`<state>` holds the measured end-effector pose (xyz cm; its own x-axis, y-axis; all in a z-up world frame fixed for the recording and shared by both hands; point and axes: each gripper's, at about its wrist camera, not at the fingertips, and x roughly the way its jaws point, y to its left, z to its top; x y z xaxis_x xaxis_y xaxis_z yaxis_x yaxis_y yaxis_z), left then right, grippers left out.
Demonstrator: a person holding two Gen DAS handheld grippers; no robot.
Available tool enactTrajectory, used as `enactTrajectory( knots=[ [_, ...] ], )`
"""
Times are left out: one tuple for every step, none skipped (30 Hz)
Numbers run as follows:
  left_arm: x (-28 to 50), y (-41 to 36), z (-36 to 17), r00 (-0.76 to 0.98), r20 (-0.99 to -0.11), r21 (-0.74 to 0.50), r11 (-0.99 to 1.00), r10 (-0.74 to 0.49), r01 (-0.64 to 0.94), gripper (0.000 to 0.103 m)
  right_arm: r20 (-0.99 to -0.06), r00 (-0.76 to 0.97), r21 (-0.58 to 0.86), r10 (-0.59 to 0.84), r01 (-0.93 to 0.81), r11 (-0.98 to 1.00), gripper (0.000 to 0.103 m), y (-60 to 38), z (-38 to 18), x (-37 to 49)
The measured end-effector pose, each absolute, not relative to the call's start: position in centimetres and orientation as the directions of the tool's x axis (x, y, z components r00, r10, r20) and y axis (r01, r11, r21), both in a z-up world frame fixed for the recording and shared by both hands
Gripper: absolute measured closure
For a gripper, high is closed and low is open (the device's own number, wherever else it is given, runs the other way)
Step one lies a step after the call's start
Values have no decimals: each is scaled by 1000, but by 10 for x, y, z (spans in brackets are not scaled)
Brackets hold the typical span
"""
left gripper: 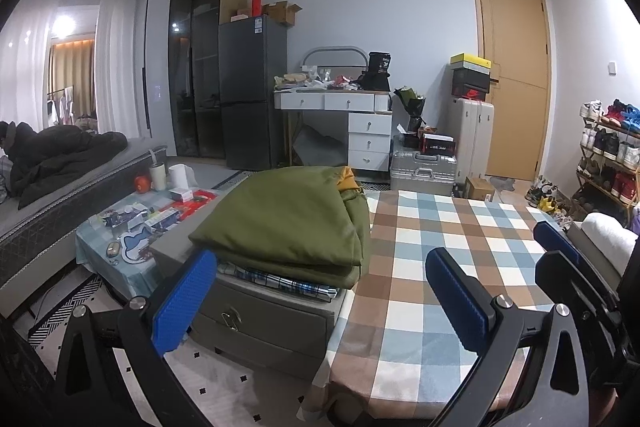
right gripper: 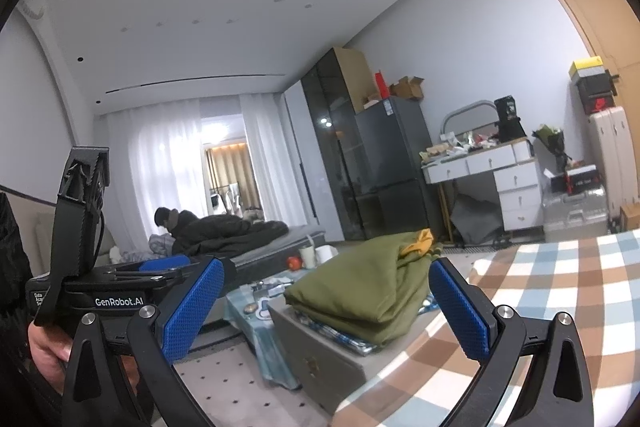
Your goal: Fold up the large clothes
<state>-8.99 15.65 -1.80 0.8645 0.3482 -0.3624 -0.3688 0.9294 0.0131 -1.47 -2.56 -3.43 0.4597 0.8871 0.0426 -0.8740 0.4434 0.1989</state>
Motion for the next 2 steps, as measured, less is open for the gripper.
enactTrajectory(
  knots=[
    [-90,155,-18,865,-360,12,929,349,-370,1,43,464,197,885,-872,448,0,-26,-35,-15],
    [-89,155,-19,868,-358,11,931,345,-365,1,41,469,196,882,-870,453,0,-27,-35,-15]
  ],
)
